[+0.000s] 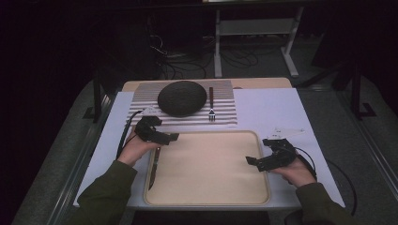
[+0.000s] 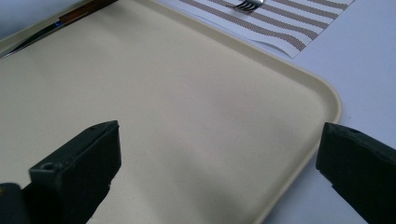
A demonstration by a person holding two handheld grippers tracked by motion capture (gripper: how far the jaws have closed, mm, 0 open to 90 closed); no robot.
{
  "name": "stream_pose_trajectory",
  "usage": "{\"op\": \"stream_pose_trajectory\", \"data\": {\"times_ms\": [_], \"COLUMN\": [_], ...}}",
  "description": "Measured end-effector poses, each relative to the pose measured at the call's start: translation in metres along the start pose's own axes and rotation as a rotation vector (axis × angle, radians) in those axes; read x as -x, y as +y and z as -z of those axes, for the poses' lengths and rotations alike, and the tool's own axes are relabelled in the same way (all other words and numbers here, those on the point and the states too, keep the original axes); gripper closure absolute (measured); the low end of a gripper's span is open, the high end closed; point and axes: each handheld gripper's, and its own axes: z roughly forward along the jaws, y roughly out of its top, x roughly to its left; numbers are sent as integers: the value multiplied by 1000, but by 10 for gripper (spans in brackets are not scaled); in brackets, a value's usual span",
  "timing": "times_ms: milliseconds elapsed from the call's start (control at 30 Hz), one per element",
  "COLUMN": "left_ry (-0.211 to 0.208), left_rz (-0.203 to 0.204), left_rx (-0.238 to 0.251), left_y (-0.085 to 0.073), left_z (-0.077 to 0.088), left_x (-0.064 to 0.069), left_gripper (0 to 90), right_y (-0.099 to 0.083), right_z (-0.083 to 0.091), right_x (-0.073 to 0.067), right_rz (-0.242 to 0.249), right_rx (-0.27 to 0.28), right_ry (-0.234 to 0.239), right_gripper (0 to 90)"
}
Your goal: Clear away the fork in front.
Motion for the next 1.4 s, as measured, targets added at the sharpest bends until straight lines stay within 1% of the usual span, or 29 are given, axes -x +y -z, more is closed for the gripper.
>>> {"op": "stream_pose_trajectory", "data": {"times_ms": [67, 167, 333, 500, 600, 800, 933, 1100, 1167, 1300, 1400], "left_ry": [-3, -6, -12, -21, -26, -31, -34, -40, -40, -45, -46], "left_rz": [5, -3, -5, 2, -8, -9, -11, -21, -18, -20, -30], "left_rx": [0, -3, -9, -3, -4, -1, 0, -7, -5, -3, -1], "left_y": [3, 8, 13, 20, 26, 36, 40, 39, 40, 45, 51], "left_z": [-3, -7, -15, -22, -27, -37, -44, -50, -51, -58, -64], "left_x": [0, 1, 2, 3, 4, 7, 9, 10, 10, 11, 13], "left_gripper": [0, 0, 0, 0, 0, 0, 0, 1, 2, 5, 23], "right_y": [0, 0, 0, 0, 0, 0, 0, 0, 0, 1, 1], "right_z": [0, 0, 0, -1, -1, -1, 0, -1, -1, -1, -1], "right_x": [0, 1, 1, 2, 2, 2, 2, 2, 2, 1, 1], "right_rz": [-1, -2, -6, -6, -6, -5, -4, -3, -3, -2, -4], "right_rx": [-1, -3, 1, -2, -1, -1, 2, 3, 2, 2, 3], "right_ry": [0, 0, 0, 2, 3, 5, 4, 7, 6, 7, 9], "right_gripper": [0, 0, 0, 0, 0, 0, 0, 0, 0, 0, 0]}}
